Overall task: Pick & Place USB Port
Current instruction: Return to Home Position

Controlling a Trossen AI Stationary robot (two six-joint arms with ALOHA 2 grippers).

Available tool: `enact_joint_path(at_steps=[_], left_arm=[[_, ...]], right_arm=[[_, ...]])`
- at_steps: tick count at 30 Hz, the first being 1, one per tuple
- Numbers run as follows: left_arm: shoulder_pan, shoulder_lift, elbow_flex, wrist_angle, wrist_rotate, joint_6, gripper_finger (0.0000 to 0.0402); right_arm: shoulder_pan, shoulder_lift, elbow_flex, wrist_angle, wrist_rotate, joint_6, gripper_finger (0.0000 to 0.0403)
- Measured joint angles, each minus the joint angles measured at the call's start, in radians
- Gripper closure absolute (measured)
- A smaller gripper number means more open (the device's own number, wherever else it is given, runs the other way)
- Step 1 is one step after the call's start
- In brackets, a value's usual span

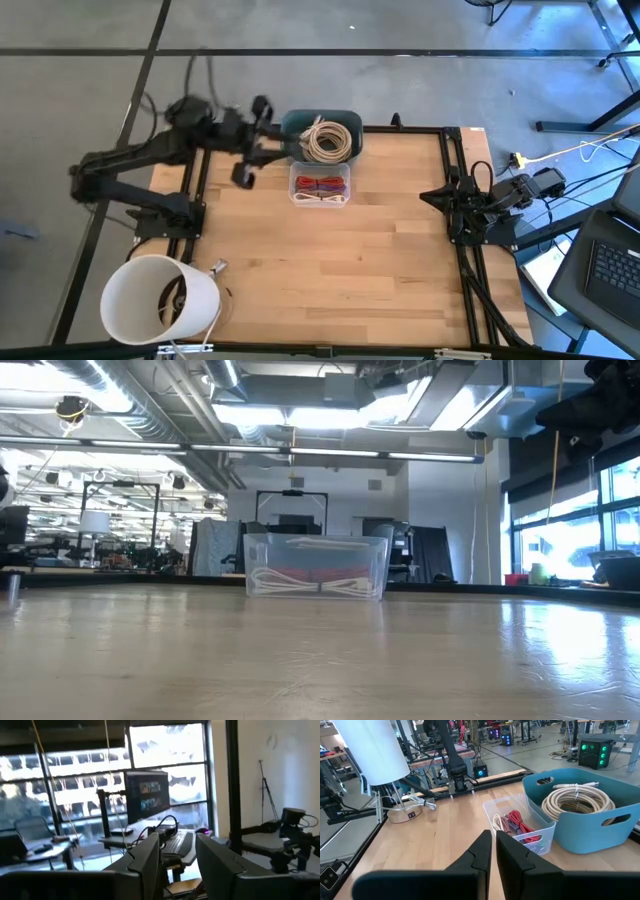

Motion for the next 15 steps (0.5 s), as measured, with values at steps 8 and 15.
enact_joint_path(at_steps=[8, 15], left_arm=[[-0.004, -0.32, -0.621, 0.413, -0.053, 0.002, 0.0279], [-0.015, -0.439, -1.032, 0.72, -0.068, 0.012, 0.0279]], right_arm=[[0.0, 0.0, 0.0, 0.0, 0.0, 0.0, 0.0373], [0.0, 0.0, 0.0, 0.0, 0.0, -0.002, 0.0373]])
